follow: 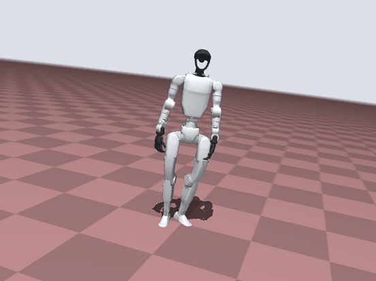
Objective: Upper body actions
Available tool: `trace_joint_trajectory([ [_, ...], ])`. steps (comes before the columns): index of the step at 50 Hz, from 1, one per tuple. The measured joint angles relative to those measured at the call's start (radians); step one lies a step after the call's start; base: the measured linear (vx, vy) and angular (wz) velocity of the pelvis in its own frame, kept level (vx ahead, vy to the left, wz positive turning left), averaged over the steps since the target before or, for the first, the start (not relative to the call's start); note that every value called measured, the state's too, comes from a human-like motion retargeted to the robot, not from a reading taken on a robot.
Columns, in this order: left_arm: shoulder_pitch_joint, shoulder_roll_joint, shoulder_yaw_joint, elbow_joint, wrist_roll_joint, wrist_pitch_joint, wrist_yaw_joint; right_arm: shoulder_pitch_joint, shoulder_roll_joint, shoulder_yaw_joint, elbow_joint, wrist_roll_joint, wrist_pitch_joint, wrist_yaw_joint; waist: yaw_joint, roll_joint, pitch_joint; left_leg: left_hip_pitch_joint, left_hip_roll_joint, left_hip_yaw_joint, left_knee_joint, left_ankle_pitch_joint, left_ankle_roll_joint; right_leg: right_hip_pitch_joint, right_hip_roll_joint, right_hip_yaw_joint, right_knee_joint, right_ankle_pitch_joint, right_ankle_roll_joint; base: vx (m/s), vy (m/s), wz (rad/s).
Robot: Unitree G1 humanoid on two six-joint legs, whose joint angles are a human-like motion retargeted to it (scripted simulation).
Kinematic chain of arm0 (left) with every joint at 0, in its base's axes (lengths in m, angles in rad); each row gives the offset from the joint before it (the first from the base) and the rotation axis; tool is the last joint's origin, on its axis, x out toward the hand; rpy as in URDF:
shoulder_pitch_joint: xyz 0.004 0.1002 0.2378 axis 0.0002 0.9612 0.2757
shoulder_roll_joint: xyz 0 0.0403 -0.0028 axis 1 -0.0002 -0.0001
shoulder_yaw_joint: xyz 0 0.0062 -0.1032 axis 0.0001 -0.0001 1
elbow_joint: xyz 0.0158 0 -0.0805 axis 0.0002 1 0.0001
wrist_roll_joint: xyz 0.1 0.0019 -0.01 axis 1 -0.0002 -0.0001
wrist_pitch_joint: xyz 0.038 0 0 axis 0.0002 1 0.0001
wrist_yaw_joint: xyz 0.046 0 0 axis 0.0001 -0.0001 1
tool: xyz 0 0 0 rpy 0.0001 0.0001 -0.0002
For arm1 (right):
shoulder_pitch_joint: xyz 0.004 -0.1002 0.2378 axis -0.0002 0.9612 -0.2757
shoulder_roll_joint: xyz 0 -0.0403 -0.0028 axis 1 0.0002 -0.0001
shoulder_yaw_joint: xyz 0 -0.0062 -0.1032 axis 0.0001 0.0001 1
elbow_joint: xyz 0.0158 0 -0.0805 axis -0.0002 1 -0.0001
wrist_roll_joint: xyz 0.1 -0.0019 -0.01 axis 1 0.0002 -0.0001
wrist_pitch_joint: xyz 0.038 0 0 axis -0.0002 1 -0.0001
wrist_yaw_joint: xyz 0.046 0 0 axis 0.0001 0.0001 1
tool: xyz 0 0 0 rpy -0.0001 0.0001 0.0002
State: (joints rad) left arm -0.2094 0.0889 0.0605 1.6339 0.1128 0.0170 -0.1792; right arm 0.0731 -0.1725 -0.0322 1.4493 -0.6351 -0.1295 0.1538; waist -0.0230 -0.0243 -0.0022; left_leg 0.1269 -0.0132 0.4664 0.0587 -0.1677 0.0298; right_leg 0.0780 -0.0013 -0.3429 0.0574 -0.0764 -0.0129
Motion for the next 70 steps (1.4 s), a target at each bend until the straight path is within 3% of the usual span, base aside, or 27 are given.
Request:
trace_joint_trajectory([
  [8, 0.083, -0.013, 0.03, -0.028, 0.016, -0.003, -0.068, -0.022, -0.035, 0.02, 0.074, 0.045, 0.01, -0.047, -0.004, 0.032, 0.016, -0.012, 0.031, -0.007, 0.012, 0.014, -0.031, 0.0, 0.012, -0.023, 0.009, -0.024, -0.026, -0.11, -0.12, 0.18],
  [16, 0.226, 0.039, 0.068, -0.048, 0.049, -0.018, -0.11, -0.089, -0.054, 0.035, 0.251, 0.224, 0.135, -0.062, 0.024, 0.066, 0.007, -0.029, 0.069, 0.002, 0.067, 0.0, -0.068, 0.0, 0.033, -0.015, 0.003, -0.036, -0.056, -0.1, -0.14, -0.04],
  [20, 0.316, 0.078, 0.085, -0.037, 0.068, 0.001, -0.089, -0.14, -0.029, 0.051, 0.251, 0.311, 0.129, -0.061, 0.033, 0.066, 0.017, -0.053, 0.089, 0.004, 0.153, -0.001, -0.074, 0.008, 0.03, -0.013, 0.013, -0.048, -0.071, -0.1, -0.13, 0.04],
  [25, 0.416, 0.109, 0.076, -0.004, 0.072, 0.022, -0.051, -0.264, 0.01, 0.066, 0.239, 0.341, 0.093, 0.007, 0.04, 0.031, 0.05, -0.203, 0.156, -0.052, 0.493, 0.157, -0.081, 0.025, -0.017, -0.013, 0.023, -0.061, -0.081, -0.16, -0.1, 0.29],
  [28, 0.459, 0.132, 0.038, 0.009, 0.133, 0.022, -0.059, -0.336, 0.027, 0.056, 0.191, 0.363, 0.089, 0.045, 0.055, 0.025, 0.076, -0.346, 0.2, -0.104, 0.759, 0.253, -0.001, 0.036, -0.031, -0.06, 0.021, -0.059, -0.086, -0.19, -0.12, 0.54],
  [34, 0.544, 0.125, 0.002, 0.03, 0.312, 0.006, -0.114, -0.526, 0.04, -0.018, 0.121, 0.401, 0.109, 0.125, 0.189, 0.034, 0.158, -0.652, 0.393, -0.064, 1.309, 0.151, 0.084, 0.056, -0.038, -0.036, 0.038, -0.052, -0.11, -0.15, -0.08, -0.24],
  [40, 0.621, 0.087, 0.011, 0.066, 0.419, -0.007, -0.222, -0.664, 0.038, -0.023, -0.006, 0.408, 0.083, 0.173, 0.298, 0.039, 0.196, -0.936, 0.416, -0.106, 1.589, 0.124, 0.082, 0.068, -0.045, 0.019, 0.033, -0.046, -0.134, -0.07, 0.0, -0.41],
  [44, 0.659, 0.07, 0.031, 0.066, 0.441, 0.007, -0.259, -0.707, 0.039, 0.003, -0.071, 0.386, 0.043, 0.178, 0.338, 0.025, 0.205, -0.997, 0.429, -0.063, 1.652, 0.106, 0.097, 0.075, -0.065, 0.038, 0.035, -0.047, -0.139, 0.01, -0.01, -0.21],
  [48, 0.653, 0.07, 0.043, 0.066, 0.417, 0.002, -0.239, -0.723, 0.043, 0.018, -0.063, 0.352, -0.003, 0.166, 0.343, 0.011, 0.191, -0.981, 0.443, -0.024, 1.647, 0.106, 0.112, 0.076, -0.074, 0.032, 0.036, -0.054, -0.141, 0.04, -0.02, 0.09],
  [56, 0.584, 0.103, 0.063, -0.007, 0.334, -0.014, -0.193, -0.666, 0.037, -0.02, 0.055, 0.291, 0.031, 0.144, 0.306, 0.008, 0.12, -0.835, 0.409, -0.027, 1.447, 0.13, 0.106, 0.061, -0.063, -0.033, 0.018, -0.058, -0.127, 0.05, 0.0, 0.42],
  [62, 0.548, 0.092, 0.132, -0.081, 0.266, 0.007, -0.183, -0.582, 0.044, -0.029, 0.148, 0.278, 0.062, 0.098, 0.261, 0.006, 0.084, -0.63, 0.306, -0.021, 1.138, 0.172, 0.065, 0.051, -0.073, -0.066, 0.006, -0.055, -0.109, 0.03, 0.02, 0.26],
  [70, 0.517, 0.063, 0.214, -0.127, 0.095, 0.014, -0.135, -0.444, 0.072, 0.023, 0.194, 0.204, 0.074, 0.05, 0.183, 0.012, 0.043, -0.322, 0.097, -0.102, 0.566, 0.252, -0.045, 0.044, -0.065, -0.083, 0.003, -0.062, -0.09, 0.08, 0.03, 0.12],
])
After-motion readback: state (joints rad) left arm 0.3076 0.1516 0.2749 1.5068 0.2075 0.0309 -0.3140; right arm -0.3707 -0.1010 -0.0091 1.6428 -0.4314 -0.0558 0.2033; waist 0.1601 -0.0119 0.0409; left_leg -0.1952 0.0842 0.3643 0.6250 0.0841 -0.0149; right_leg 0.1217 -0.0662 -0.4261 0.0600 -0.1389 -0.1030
